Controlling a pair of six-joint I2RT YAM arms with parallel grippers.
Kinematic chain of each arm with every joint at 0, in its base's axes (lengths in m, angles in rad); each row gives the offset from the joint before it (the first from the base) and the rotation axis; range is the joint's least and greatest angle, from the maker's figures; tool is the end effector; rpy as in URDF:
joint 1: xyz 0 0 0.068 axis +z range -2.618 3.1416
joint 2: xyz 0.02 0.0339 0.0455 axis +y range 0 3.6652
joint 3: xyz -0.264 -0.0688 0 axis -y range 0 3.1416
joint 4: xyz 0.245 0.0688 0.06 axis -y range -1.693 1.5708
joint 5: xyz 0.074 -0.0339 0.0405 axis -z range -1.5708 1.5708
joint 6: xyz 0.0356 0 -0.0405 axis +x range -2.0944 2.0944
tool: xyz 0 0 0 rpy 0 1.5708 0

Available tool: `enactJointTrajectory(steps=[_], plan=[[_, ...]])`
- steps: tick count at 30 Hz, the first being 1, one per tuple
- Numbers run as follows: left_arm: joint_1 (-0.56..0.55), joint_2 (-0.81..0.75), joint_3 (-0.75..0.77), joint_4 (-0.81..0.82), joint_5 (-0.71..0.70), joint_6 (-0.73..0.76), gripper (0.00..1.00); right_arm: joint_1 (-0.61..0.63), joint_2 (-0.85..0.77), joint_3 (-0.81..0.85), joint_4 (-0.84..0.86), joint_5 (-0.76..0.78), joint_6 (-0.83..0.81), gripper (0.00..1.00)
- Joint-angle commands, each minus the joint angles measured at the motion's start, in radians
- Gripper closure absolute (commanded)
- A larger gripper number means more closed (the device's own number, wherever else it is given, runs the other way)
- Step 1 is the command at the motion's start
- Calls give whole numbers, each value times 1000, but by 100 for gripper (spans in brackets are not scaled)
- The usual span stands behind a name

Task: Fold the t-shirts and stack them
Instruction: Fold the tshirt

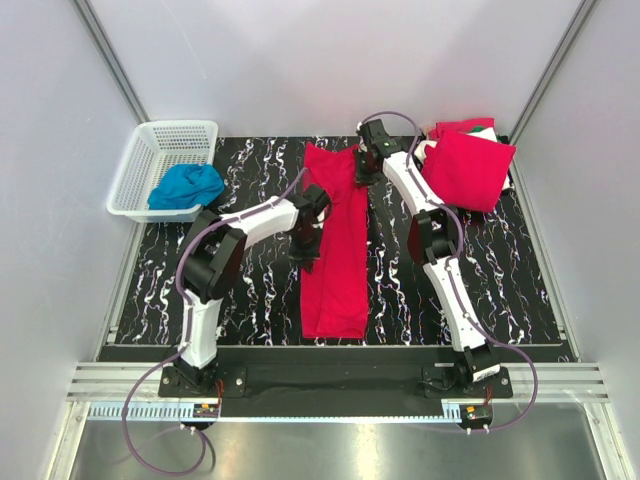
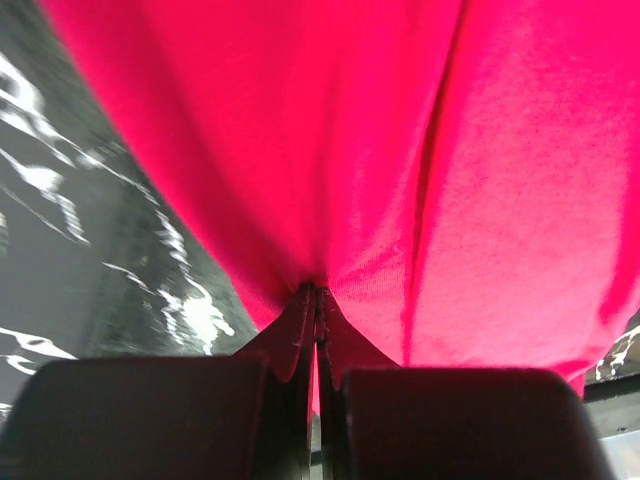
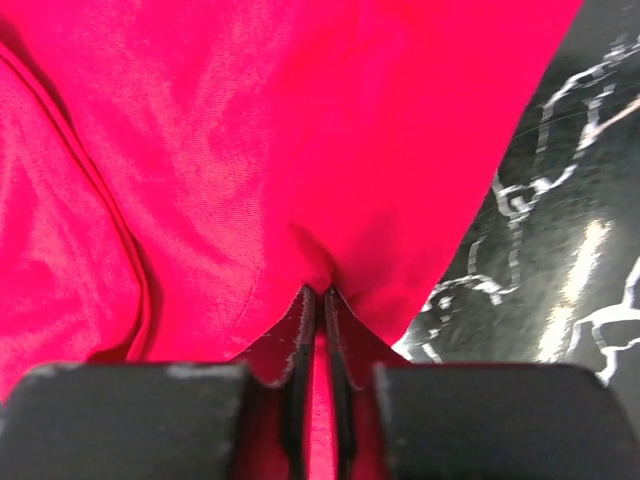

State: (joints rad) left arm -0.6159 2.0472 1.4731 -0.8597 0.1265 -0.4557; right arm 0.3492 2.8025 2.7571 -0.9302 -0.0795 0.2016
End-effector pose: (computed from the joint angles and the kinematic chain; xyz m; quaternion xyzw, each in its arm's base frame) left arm 0.3193 -0.2315 0.1571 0.0840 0.9921 -0.0891 0.0265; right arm 0.5420 0.2004 0.1595 -0.0821 0.9518 0.1162 0.2716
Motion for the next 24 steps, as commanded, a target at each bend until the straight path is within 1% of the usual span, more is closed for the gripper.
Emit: enactJointTrajectory(steps=[1,4,5,6,9,11,12,15,18,21,24], plan=[[41,68,16,37,-82,48,100,-26,52,4,-2,15,-18,80],[44,53,7,42,-84,48,100,-26,38,-10,-2,-2,-18,57],[44,41,-5,44,-76,46,100,-26,34,-14,-2,0,-19,55],[44,34,-13,54,-71,45,97,-26,31,-17,-2,-2,-19,54],[45,-1,-49,80,-41,35,81,-24,3,-27,1,-29,-19,53],[45,-37,-82,103,-25,28,75,-26,-35,-45,11,-40,-14,53],[45,-51,-91,108,-21,25,70,-24,-66,-51,16,-49,-11,53],[53,-110,-129,129,2,18,70,-24,-135,-73,25,-72,2,52],[56,-166,-172,133,-7,23,70,-24,-188,-83,31,-100,19,53],[56,-197,-204,148,-8,17,70,-24,-216,-82,30,-138,30,54],[56,-213,-247,162,8,11,70,-23,-247,-91,25,-144,41,55]])
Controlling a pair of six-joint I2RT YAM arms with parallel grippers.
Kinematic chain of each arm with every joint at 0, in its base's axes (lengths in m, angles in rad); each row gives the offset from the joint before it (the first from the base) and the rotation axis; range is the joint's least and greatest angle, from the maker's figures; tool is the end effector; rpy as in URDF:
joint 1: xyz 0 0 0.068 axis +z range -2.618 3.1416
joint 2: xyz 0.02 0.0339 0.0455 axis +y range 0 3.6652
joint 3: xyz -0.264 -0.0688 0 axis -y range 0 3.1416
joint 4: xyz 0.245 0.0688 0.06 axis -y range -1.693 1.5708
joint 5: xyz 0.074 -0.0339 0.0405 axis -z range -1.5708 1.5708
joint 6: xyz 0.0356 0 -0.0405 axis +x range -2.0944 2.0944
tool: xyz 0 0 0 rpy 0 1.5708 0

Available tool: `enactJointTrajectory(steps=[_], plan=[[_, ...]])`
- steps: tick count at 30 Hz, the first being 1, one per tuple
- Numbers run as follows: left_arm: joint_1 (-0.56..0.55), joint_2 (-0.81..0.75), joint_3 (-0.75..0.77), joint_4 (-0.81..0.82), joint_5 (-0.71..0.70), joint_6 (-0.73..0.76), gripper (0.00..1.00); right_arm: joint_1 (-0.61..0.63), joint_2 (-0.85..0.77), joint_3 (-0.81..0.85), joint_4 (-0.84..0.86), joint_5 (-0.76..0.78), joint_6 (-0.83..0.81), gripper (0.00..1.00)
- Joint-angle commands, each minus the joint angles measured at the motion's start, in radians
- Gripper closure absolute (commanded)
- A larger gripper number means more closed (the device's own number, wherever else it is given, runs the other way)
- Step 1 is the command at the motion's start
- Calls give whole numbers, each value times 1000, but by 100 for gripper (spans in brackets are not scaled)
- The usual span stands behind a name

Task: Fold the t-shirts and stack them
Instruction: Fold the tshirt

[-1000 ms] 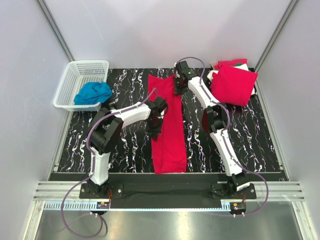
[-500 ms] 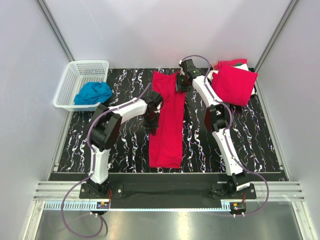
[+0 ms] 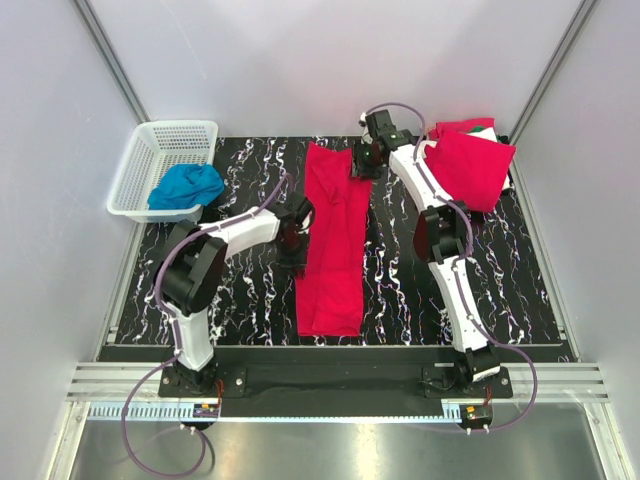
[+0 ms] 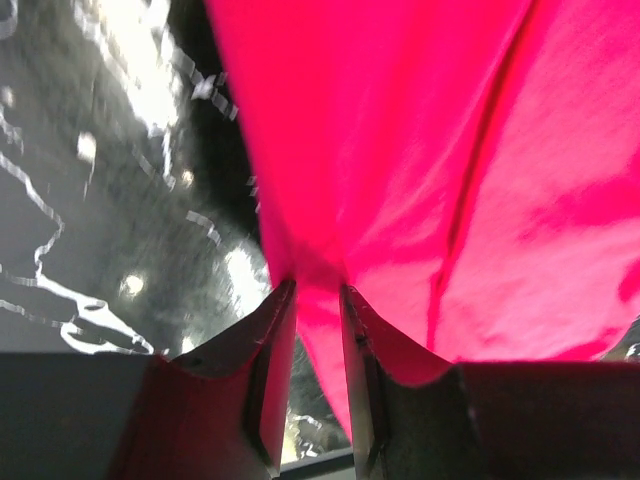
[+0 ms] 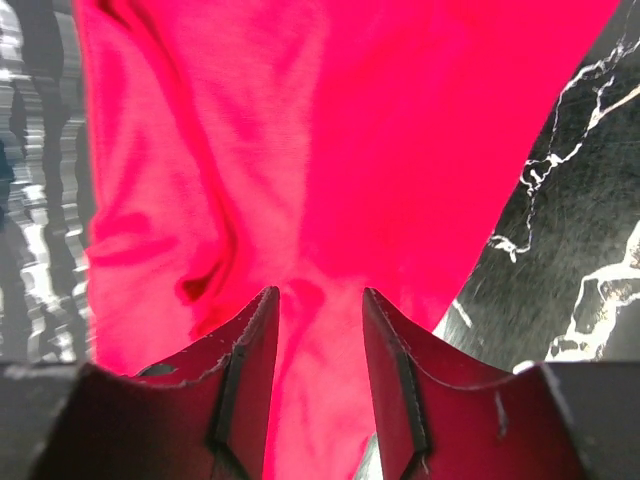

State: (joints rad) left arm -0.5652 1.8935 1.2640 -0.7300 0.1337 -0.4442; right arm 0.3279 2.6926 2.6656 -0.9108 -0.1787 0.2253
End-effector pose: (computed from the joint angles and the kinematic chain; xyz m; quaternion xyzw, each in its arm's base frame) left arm 0.3015 -0.1968 0.1613 0.0670 0.9900 -0.1090 0.0600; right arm 0.5365 0.1892 0.1935 -0.0763 0.9439 0.1662 0.2751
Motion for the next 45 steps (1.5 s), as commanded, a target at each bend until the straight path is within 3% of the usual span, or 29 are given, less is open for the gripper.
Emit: enactJointTrajectory(steps=[1,22,45], plan=[[5,-60,-43,35,6,-1,70,0,-146,-4,6,-41,19,55],[5,-117,-132,40,3,16,70,45,-20,22,67,-192,108,53],[8,-103,-129,40,1,21,71,76,49,-1,89,-176,105,55]])
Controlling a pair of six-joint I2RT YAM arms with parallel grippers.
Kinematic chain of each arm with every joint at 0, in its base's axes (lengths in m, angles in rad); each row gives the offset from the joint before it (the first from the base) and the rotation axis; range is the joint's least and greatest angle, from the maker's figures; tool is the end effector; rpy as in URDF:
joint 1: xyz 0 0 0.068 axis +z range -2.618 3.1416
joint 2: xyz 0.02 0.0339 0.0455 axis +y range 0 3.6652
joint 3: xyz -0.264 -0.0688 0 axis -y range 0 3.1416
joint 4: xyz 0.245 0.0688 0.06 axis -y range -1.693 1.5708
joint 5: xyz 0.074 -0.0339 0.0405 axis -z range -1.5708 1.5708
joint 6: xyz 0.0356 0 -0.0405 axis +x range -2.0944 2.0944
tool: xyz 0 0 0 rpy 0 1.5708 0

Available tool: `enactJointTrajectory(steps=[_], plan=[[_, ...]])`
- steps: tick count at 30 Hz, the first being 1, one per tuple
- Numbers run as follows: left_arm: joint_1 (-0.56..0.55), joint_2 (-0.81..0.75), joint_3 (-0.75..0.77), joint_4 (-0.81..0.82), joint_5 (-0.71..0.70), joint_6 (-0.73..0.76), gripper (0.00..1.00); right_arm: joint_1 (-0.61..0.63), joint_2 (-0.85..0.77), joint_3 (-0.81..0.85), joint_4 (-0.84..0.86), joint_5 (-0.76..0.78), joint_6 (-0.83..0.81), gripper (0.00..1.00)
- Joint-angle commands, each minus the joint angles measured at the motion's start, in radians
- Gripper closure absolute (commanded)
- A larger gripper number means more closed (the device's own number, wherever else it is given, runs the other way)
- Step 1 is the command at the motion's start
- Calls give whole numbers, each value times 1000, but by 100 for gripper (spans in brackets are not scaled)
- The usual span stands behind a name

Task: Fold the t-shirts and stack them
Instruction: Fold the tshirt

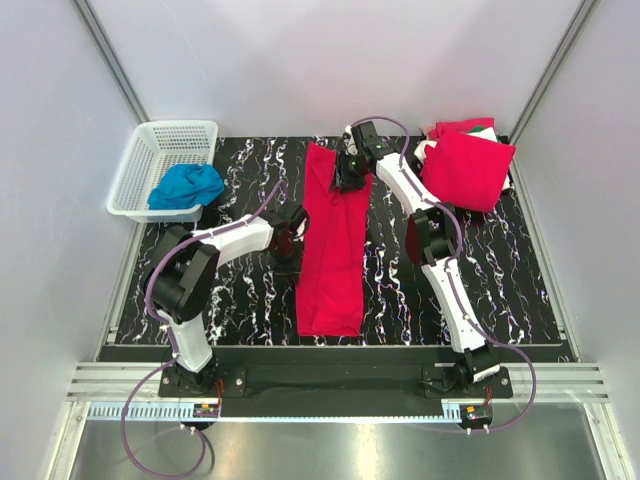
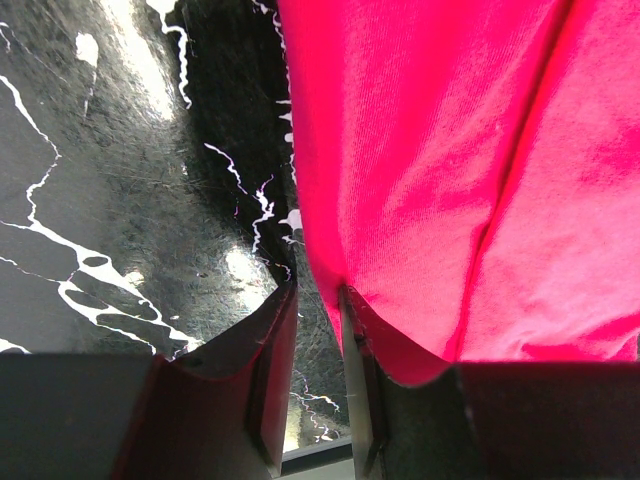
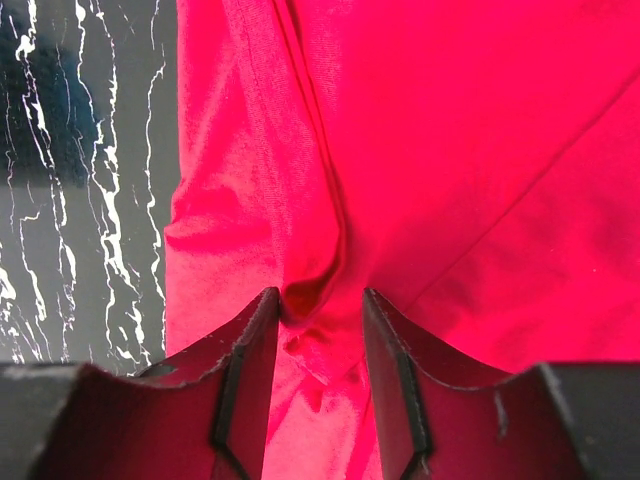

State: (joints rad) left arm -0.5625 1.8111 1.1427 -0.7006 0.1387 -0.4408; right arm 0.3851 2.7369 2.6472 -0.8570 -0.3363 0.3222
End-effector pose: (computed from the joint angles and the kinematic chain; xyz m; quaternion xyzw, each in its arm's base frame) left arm 0.2801 -0.1824 0.1581 0.0673 0.9903 -0.1088 0.0550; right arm 0.5284 0.2269 0.1679 -0.0809 0.9362 0.2542 0.2288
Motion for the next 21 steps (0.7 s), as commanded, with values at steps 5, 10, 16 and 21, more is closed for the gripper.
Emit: enactJointTrajectory(steps=[5,10,16,21], plan=[[6,-13,-8,10,-2,20,71,26,4,20,42,-33,9,61],[6,-9,-8,12,-1,22,71,44,3,25,44,-46,9,65],[6,-12,-27,16,1,20,71,74,-5,30,44,-56,9,68],[6,-18,-40,21,1,20,72,92,-22,28,47,-58,9,63]])
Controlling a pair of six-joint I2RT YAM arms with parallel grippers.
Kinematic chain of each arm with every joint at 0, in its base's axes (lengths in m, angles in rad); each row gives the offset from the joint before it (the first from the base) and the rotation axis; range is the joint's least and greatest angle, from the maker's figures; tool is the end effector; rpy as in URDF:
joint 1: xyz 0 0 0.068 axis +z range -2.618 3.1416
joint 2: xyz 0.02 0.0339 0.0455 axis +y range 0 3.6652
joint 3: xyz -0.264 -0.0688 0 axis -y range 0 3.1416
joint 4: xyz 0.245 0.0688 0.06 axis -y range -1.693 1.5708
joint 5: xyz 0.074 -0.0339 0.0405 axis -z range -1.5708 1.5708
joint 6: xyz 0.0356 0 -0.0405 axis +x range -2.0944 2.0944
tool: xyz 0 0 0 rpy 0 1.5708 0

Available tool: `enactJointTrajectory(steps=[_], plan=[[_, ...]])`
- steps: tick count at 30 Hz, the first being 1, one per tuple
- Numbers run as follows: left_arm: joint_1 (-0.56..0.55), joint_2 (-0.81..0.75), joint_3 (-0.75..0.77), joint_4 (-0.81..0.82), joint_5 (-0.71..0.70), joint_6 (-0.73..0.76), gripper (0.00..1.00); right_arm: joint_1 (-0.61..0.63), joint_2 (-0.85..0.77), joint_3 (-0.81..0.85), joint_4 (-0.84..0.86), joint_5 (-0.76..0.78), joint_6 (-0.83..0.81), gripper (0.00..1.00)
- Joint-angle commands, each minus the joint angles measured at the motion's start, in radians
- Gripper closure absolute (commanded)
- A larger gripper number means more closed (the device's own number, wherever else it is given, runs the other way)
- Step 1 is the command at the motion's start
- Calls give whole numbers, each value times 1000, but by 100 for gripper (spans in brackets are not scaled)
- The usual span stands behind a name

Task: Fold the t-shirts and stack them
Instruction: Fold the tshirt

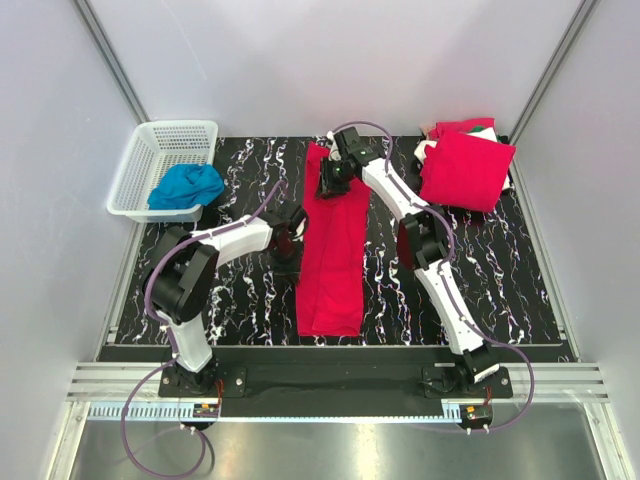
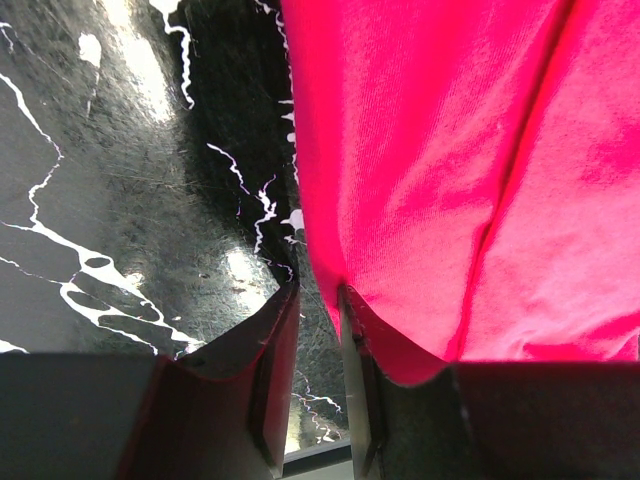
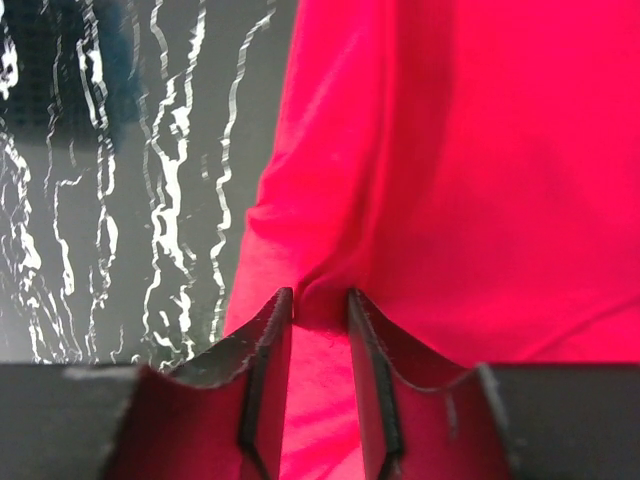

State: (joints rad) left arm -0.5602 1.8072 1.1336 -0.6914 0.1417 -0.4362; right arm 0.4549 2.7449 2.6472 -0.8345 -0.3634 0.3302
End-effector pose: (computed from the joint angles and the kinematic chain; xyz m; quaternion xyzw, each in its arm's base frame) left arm 0.2795 -0.1812 0.1573 0.0687 0.9899 -0.1108 0.0564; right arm 0.5129 0.2649 0.1652 -0.1148 0.9285 0.2766 0.2196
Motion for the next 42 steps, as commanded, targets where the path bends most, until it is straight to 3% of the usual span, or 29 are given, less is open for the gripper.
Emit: enactJointTrajectory(steps=[1,10,15,24,27,34,42], plan=[[3,-14,-31,12,-2,16,72,27,-30,28,25,-31,3,63],[3,-17,-34,16,1,16,72,34,-71,-30,17,-22,0,61],[13,-52,-32,13,-13,10,72,33,-203,-73,-3,15,0,59],[88,-204,-54,-40,38,42,67,59,-598,-433,-86,102,61,55],[100,-262,-86,-40,53,28,64,108,-755,-637,-83,196,113,54],[102,-338,-159,-13,176,8,62,182,-1042,-1057,-83,199,302,53],[103,-456,-241,-48,205,-32,59,211,-1260,-1247,-143,218,362,52]])
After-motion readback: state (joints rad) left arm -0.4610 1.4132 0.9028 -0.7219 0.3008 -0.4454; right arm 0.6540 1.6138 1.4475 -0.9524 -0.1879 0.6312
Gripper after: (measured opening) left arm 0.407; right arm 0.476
